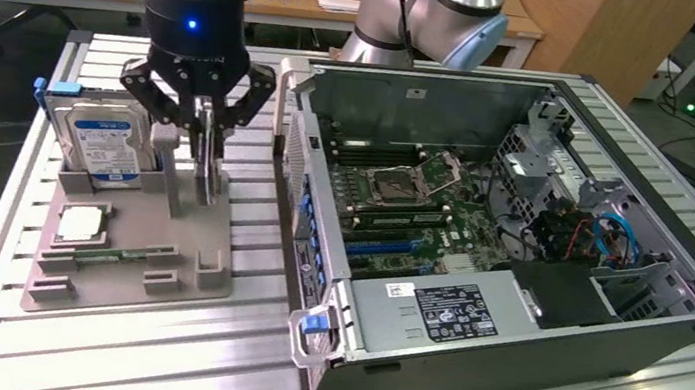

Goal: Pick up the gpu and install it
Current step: 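Pick up the gpu and move the gpu toward the slot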

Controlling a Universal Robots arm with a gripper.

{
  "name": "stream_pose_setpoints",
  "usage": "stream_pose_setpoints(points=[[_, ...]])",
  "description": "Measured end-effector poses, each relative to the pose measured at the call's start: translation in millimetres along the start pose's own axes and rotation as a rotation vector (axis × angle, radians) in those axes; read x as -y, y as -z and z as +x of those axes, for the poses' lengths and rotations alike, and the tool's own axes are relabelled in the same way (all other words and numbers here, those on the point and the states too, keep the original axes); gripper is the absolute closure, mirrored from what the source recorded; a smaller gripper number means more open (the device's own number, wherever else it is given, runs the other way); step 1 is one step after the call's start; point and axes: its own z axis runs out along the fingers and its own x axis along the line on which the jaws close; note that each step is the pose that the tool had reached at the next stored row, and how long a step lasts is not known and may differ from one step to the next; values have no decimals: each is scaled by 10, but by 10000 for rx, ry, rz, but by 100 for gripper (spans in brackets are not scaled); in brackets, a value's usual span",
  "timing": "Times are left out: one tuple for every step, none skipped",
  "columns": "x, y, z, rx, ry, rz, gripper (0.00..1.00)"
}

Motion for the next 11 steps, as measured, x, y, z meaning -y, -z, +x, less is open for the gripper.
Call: stream_pose_setpoints(points=[[1, 18, -1, 0, 0, 0, 72], [1, 35, -1, 0, 0, -1, 72], [2, 52, -2, 0, 0, -2, 72], [3, 70, -2, -1, 0, -3, 72], [3, 86, -3, -1, 0, -4, 72], [4, 103, -4, 0, 0, -4, 72], [4, 120, -4, 0, 0, -5, 72], [5, 140, -5, 0, 0, -5, 72], [6, 159, -5, 0, 0, -5, 72], [6, 178, -6, 0, 0, -5, 72], [7, 198, -6, 0, 0, -5, 72]])
